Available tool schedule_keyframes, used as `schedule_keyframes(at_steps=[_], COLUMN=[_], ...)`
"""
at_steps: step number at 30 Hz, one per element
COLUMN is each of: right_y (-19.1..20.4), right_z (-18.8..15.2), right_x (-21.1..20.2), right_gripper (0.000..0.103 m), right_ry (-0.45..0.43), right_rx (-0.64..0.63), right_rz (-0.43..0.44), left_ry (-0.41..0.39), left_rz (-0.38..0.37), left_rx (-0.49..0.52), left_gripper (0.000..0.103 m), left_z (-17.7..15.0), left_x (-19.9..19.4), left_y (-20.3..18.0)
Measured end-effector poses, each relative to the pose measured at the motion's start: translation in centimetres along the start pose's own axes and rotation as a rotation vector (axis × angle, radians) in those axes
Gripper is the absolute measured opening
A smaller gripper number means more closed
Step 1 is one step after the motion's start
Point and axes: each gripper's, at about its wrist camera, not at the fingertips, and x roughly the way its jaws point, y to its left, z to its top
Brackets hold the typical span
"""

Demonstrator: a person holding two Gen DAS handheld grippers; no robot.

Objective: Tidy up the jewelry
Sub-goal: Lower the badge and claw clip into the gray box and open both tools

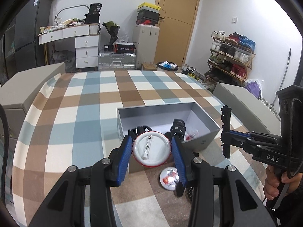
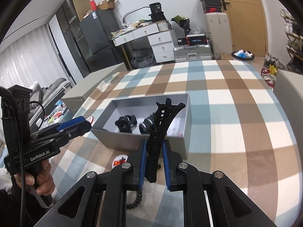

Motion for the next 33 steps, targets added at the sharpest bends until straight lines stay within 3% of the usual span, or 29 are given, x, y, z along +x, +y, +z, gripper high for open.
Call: schedule_keyframes(at_steps=[20,33], right_y=[0.2,-1.1], right_z=[3.8,3.9], right_x=[2.4,3.2], right_gripper=[0.016,0.016], right_ry=[-0.002,0.008], right_rx=[-0.018,0.016], right_rz=[-0.012,0.016], left_ry=[-0.015,0.016], left_rz=[0.035,0.025], left_rx=[-0.017,-0.010], left_gripper=[0.037,0.037], left_z=[2.6,2.7], left_x=[2.2,3.7], left_y=[0.7,0.4])
